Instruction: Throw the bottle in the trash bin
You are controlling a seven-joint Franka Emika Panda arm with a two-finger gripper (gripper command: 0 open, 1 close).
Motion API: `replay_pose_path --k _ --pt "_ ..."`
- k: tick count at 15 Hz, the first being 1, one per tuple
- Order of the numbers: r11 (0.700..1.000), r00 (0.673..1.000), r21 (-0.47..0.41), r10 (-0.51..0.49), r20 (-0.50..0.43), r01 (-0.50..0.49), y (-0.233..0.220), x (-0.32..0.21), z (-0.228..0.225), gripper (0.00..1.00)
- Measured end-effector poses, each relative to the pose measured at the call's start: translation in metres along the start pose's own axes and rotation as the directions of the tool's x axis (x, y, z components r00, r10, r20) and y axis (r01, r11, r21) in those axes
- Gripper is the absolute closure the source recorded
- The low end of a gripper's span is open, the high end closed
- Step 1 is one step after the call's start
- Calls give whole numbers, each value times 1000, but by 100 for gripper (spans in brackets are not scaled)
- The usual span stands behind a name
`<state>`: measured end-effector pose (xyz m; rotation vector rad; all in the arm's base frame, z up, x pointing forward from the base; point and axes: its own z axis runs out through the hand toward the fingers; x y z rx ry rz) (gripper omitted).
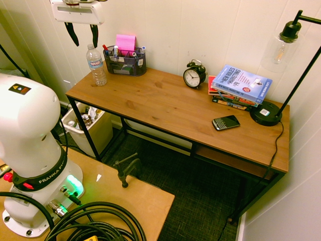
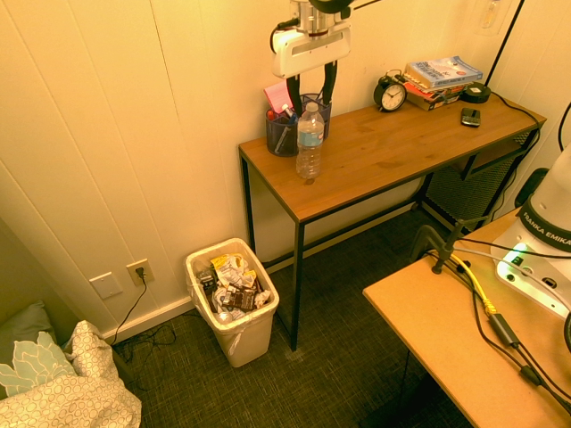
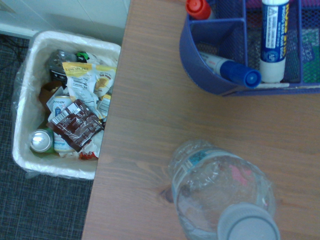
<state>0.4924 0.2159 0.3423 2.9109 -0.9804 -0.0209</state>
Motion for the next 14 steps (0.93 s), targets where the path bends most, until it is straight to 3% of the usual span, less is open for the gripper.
replay_pose_path --k 7,8,14 --pt "999 1000 -36 -2 13 3 -10 5 25 0" --pt "999 1000 -40 0 16 1 -10 8 29 100" --pt "999 1000 -37 -6 8 7 -14 13 46 100"
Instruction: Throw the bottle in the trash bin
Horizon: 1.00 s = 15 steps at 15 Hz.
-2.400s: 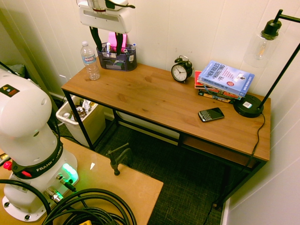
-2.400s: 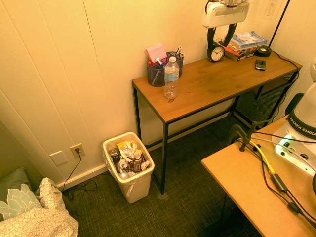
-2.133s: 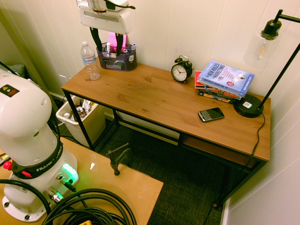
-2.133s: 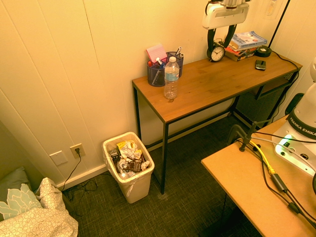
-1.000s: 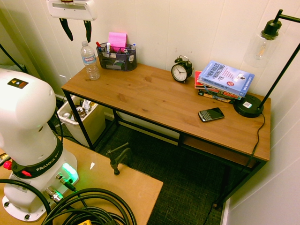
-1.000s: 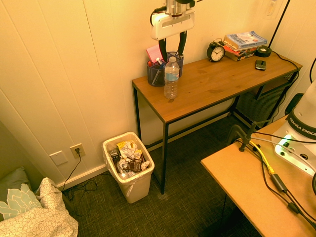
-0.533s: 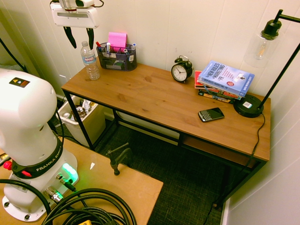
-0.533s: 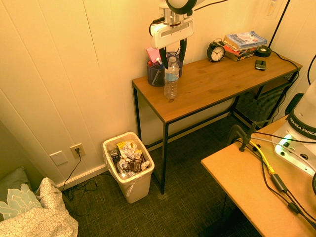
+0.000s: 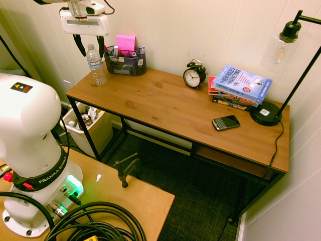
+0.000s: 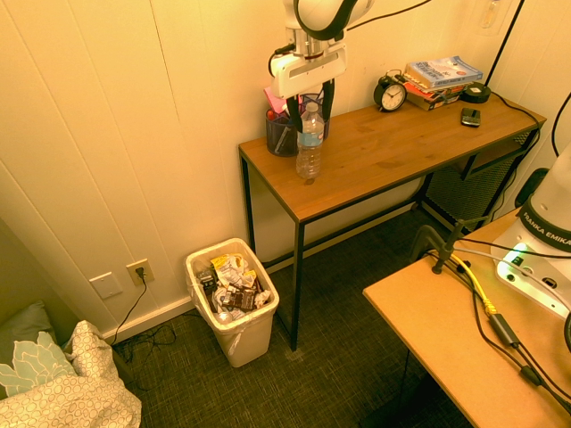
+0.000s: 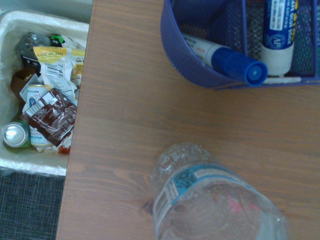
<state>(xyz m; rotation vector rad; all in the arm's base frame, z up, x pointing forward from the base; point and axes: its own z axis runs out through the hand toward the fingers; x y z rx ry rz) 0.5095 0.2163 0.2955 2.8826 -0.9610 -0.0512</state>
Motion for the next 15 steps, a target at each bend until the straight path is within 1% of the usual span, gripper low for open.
replay_pose_path --k 15 --pt "1000 1000 -6 -10 -19 10 0 4 4 100"
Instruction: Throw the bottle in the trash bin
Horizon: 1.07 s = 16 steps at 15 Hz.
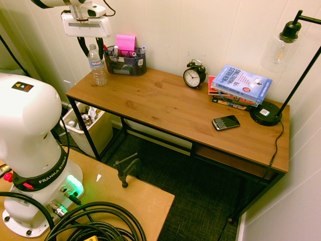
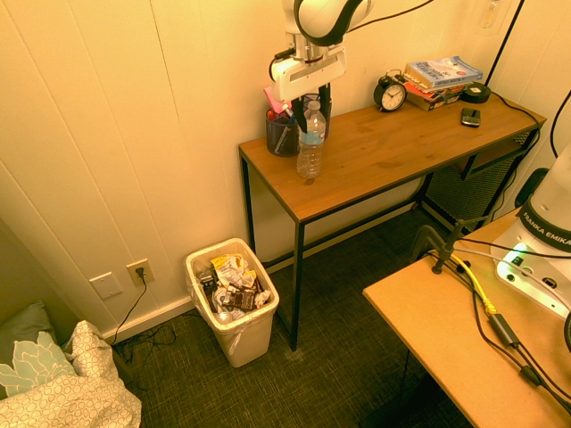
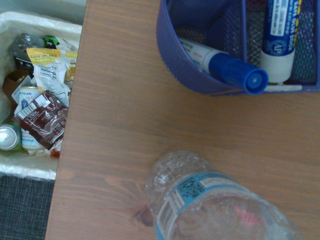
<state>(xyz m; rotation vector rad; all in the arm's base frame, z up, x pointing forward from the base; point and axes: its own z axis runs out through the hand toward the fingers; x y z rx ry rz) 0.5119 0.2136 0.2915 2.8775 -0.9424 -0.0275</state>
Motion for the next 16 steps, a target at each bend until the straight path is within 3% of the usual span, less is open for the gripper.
replay_pose_path --k 8,12,16 --pt "1000 1000 23 -11 -15 11 -2 -7 -14 100" --pt "996 997 39 -76 -25 77 -26 -50 -46 100" --pt "988 989 27 -150 15 149 -77 -101 -67 100"
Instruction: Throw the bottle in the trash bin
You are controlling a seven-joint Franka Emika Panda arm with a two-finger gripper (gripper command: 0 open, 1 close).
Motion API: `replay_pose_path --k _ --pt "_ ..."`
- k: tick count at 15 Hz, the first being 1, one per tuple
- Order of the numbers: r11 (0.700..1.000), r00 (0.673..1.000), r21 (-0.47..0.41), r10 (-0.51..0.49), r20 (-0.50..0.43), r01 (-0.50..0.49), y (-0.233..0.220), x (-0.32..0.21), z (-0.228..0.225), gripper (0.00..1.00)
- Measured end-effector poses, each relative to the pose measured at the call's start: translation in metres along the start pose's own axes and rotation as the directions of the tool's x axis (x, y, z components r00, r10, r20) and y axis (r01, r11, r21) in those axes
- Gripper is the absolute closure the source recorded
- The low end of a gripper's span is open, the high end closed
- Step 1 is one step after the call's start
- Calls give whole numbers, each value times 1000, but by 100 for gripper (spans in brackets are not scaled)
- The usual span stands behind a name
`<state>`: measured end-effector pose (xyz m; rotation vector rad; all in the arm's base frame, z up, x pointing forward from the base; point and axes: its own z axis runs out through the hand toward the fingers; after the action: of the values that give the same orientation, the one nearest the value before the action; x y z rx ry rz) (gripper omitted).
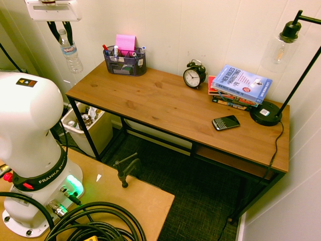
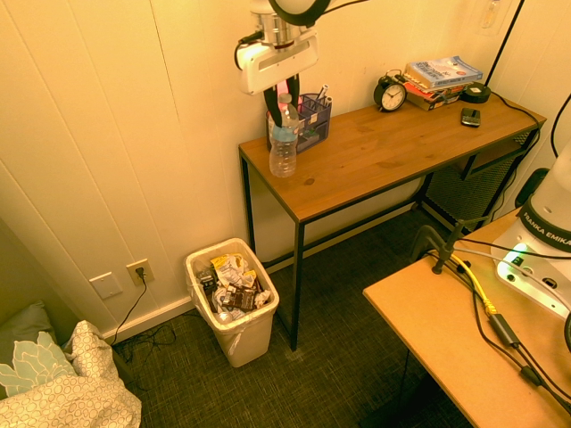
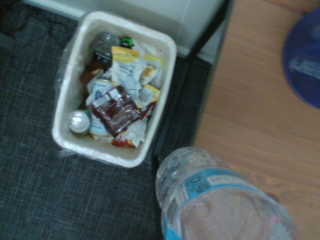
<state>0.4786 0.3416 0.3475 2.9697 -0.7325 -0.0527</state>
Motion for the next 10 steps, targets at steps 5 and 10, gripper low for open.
replay_pose_path --k 5,10 --pt "995 989 -99 -3 149 18 -79 -20 51 100" --pt "976 927 -220 79 365 3 -112 5 148 100"
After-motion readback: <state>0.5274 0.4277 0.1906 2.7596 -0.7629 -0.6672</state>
